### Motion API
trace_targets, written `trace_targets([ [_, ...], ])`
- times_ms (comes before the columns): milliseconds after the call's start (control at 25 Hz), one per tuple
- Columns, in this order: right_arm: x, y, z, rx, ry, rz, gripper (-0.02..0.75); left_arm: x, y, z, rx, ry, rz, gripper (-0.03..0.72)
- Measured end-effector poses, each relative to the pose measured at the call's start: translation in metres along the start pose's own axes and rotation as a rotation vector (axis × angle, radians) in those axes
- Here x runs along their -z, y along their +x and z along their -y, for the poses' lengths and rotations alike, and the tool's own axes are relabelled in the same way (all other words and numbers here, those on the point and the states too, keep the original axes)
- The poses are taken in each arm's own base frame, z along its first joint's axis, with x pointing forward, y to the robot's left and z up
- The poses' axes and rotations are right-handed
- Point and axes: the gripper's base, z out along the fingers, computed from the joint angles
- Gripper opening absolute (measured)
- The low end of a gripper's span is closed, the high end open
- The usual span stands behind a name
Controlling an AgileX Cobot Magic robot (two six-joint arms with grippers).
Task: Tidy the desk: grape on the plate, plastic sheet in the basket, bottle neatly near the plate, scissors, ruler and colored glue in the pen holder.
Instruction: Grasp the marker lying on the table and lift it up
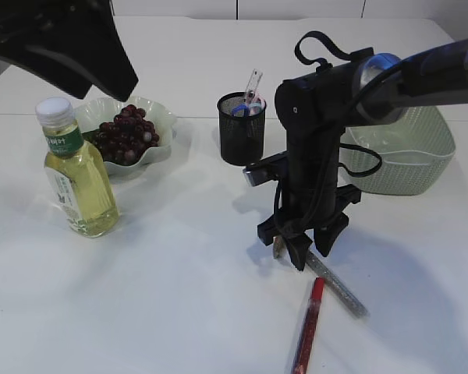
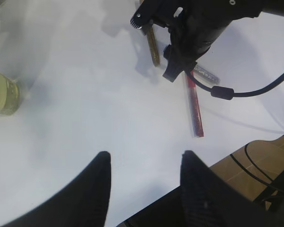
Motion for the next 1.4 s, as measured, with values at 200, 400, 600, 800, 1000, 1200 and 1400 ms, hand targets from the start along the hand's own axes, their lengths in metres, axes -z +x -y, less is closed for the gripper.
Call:
trace_targets([
  [200,0.0000,0.0000,0.0000,0.000,0.000,0.000,0.375,0.0000,0.0000,0.0000,0.000,0.000,0.000,0.352],
  [400,0.0000,0.0004,0.0000,0.000,0.000,-0.004,0.375,0.0000,0.0000,0.0000,0.000,0.000,0.000,0.352],
  [600,0.0000,0.0020,0.0000,0.002,-0.001,-0.022,0.372,0.0000,0.0000,0.0000,0.000,0.000,0.000,0.352],
  [800,0.0000,0.0020,0.0000,0.002,-0.001,-0.022,0.366,0.0000,0.0000,0.0000,0.000,0.000,0.000,0.352],
  [1000,-0.0036,0.0015,0.0000,0.002,-0.001,-0.031,0.365,0.0000,0.0000,0.0000,0.000,0.000,0.000,0.352],
  [1200,-0.0072,0.0011,0.0000,0.002,-0.001,-0.040,0.365,0.0000,0.0000,-0.0002,-0.001,-0.002,0.000,0.351],
  [1400,-0.0072,0.0011,0.0000,0.002,-0.001,-0.040,0.359,0.0000,-0.0001,-0.0003,-0.001,-0.003,0.001,0.351],
])
